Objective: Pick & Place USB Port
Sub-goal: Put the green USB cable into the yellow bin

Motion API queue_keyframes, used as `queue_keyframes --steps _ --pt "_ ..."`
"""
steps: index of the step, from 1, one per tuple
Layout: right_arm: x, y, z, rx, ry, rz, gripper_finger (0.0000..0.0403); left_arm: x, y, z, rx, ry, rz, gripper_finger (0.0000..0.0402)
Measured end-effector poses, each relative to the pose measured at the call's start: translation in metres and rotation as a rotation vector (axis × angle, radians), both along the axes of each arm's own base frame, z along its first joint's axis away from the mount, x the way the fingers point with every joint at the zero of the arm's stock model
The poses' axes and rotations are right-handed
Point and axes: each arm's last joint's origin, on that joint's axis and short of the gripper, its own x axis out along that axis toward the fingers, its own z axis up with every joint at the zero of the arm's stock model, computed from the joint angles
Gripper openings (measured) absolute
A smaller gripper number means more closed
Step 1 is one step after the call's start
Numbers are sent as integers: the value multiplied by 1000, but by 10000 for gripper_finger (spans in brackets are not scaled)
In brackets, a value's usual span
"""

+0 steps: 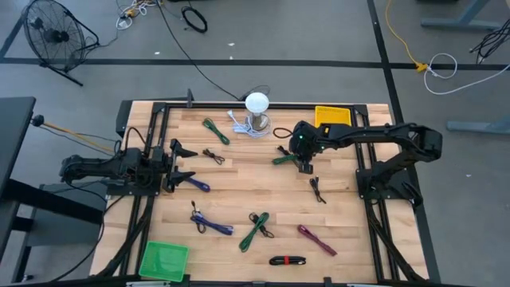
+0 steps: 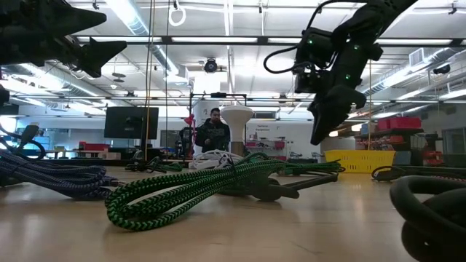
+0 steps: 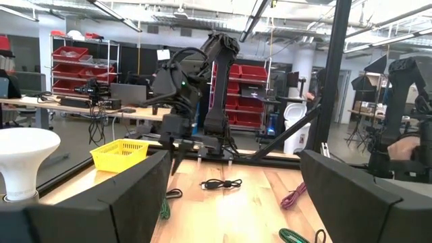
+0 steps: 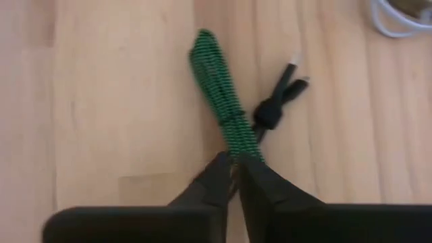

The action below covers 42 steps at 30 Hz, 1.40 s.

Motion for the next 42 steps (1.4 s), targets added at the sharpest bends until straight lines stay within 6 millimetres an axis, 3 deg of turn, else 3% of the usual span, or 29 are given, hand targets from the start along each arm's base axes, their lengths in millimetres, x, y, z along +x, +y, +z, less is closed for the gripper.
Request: queue_keyframes --steps 11,16,21,31,42 --pt "0 1 0 -68 26 -44 176 0 0 0 6 0 2 339" --pt "0 0 0 -79 29 -60 214 0 0 0 6 0 1 339" --pt "-4 1 -7 -98 52 -86 223 0 0 0 2 0 0 339" --pt "-21 3 -39 -165 77 -123 224 0 0 0 -17 -1 -4 339" --pt "-26 2 -50 -265 53 -172 224 0 0 0 -16 -1 -3 339"
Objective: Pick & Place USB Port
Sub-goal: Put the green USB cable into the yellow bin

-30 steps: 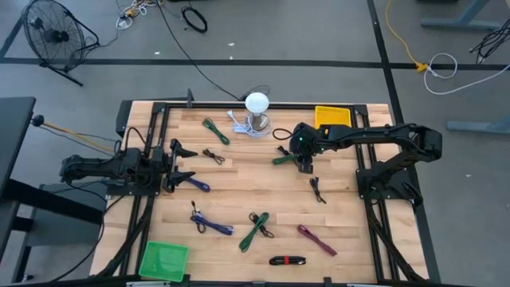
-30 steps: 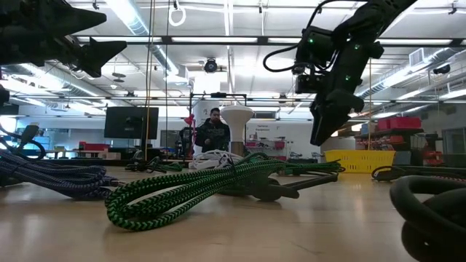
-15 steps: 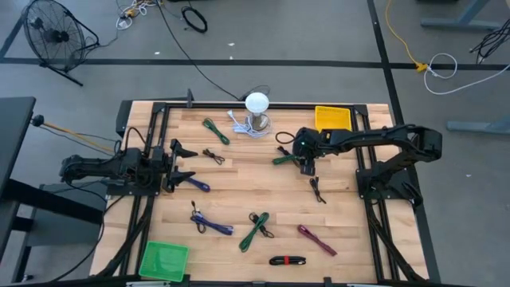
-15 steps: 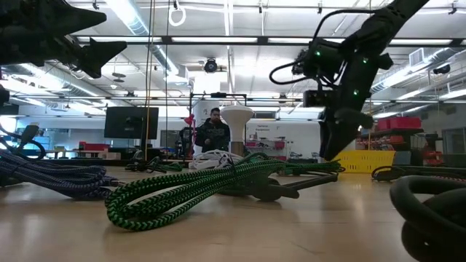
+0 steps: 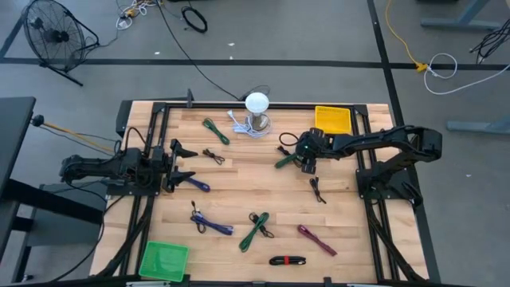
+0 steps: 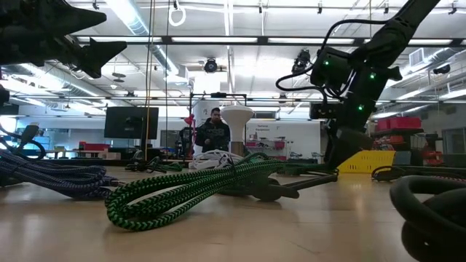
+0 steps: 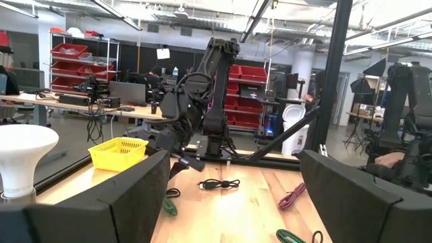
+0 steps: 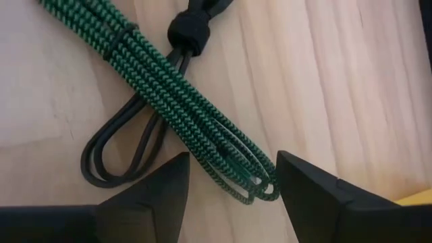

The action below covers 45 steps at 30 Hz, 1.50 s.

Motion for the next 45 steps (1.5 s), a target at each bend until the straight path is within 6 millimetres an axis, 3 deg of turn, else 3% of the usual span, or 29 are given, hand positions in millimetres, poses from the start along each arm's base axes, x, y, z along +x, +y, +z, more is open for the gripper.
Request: queue_keyframes --steps 6,10,19,25,35,45 --pt "0 0 -1 -1 -8 10 220 0 0 0 0 0 0 339" --pt "0 0 -1 -1 -7 10 195 0 0 0 1 0 0 339" --pt "0 1 -1 12 -8 25 109 0 0 0 1 1 0 339" --pt "-1 1 -2 11 8 37 16 0 0 0 1 1 0 339" --pt "1 0 3 4 30 72 4 0 0 0 1 1 0 339" --pt "22 -7 45 -15 63 99 1 0 0 0 0 1 0 339"
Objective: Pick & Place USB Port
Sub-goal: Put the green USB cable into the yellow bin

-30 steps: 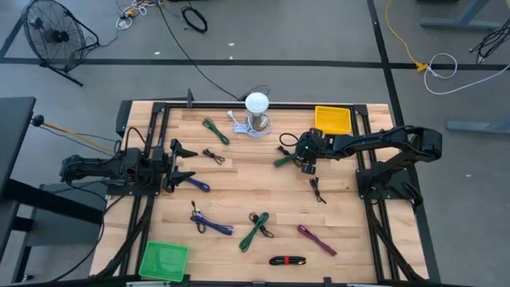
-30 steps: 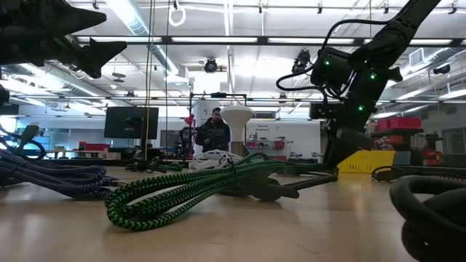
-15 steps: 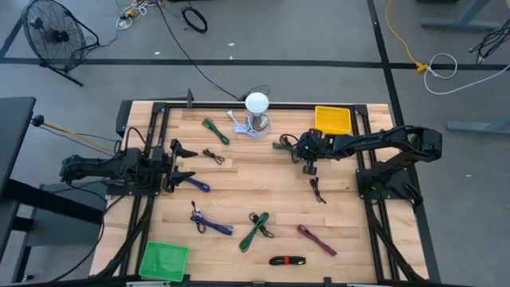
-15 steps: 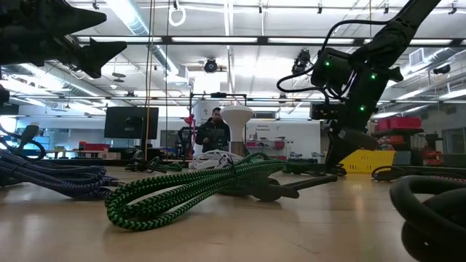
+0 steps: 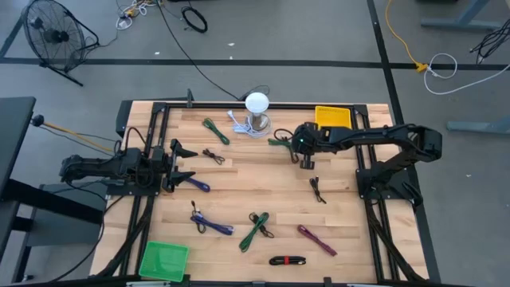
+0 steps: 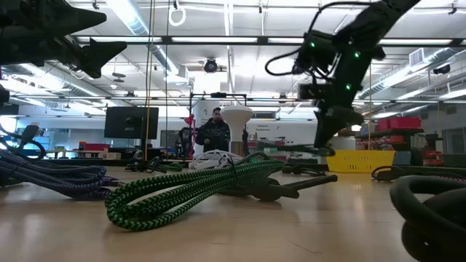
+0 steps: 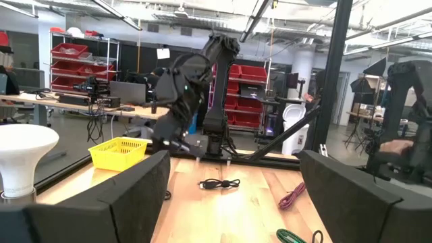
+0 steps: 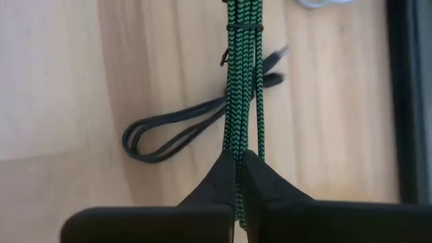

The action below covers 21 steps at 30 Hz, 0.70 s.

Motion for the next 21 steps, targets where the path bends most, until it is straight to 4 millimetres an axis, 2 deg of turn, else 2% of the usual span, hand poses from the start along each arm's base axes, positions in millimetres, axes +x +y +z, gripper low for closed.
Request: queue_keyframes --steps 7,11,15,21 --pt "12 -9 49 -114 47 -18 0 0 0 0 0 0 0 339" --pt "12 -23 74 -158 54 -58 0 0 0 0 0 0 0 339" --pt "4 -44 91 -191 64 -153 0 0 0 0 0 0 0 339" --pt "-30 -80 103 -177 62 -309 0 0 0 0 0 2 0 339"
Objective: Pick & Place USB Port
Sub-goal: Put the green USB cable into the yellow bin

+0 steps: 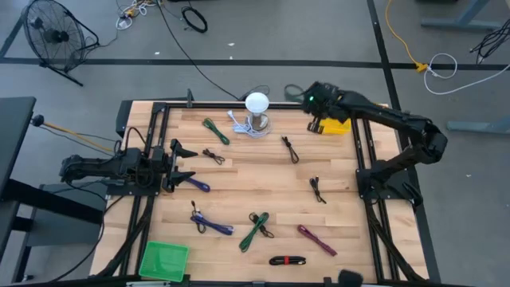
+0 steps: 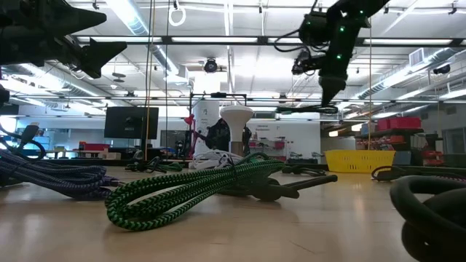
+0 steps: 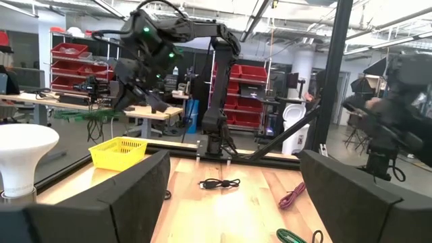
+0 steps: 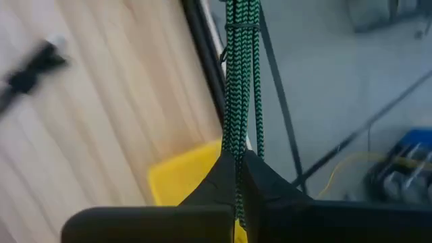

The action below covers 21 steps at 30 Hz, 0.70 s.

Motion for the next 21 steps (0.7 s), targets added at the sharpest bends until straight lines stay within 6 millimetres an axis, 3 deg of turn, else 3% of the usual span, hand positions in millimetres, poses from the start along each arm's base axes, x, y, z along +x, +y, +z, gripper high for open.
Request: queue_keyframes --steps 5,10,21 --pt "-26 -12 12 33 -54 -61 0 0 0 0 1 1 0 339" --pt "-49 -9 23 30 -97 -95 0 0 0 0 2 1 0 339" --pt "-100 10 -15 31 -95 -202 0 0 0 0 20 2 4 339"
